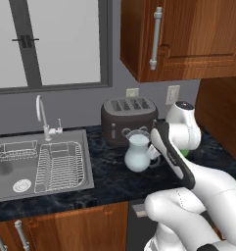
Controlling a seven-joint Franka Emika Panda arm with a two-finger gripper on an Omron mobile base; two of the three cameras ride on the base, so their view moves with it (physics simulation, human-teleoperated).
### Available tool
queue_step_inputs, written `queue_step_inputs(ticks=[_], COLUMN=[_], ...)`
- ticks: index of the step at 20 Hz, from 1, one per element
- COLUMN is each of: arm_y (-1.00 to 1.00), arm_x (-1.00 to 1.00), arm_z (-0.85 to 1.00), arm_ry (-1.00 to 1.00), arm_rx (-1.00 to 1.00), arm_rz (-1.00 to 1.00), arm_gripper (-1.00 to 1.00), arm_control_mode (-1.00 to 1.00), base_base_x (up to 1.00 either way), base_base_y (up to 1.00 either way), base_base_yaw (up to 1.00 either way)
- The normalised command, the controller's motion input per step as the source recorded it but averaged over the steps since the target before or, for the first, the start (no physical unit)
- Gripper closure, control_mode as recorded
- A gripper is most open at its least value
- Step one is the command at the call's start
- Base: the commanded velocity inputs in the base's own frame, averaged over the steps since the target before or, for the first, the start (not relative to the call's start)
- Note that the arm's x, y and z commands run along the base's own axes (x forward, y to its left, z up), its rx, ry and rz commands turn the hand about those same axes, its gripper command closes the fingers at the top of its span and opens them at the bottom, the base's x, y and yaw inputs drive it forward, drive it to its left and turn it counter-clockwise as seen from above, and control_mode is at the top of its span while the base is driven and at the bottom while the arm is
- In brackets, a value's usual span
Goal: Place the pitcher and cup on the dining counter for serving.
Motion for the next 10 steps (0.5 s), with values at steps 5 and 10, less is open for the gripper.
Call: queue_step_inputs(ticks=[5, 10], arm_y=[0.0, 0.0], arm_x=[0.36, 0.45], arm_z=[-0.22, -0.23], arm_ry=[0.0, 0.0], arm_rx=[-0.01, 0.0], arm_rz=[0.0, 0.0], arm_gripper=[-1.0, -1.0], arm_control_mode=[-1.0, -1.0], base_base_x=[0.0, 0.0], base_base_y=[0.0, 0.0], base_base_yaw=[0.0, 0.0])
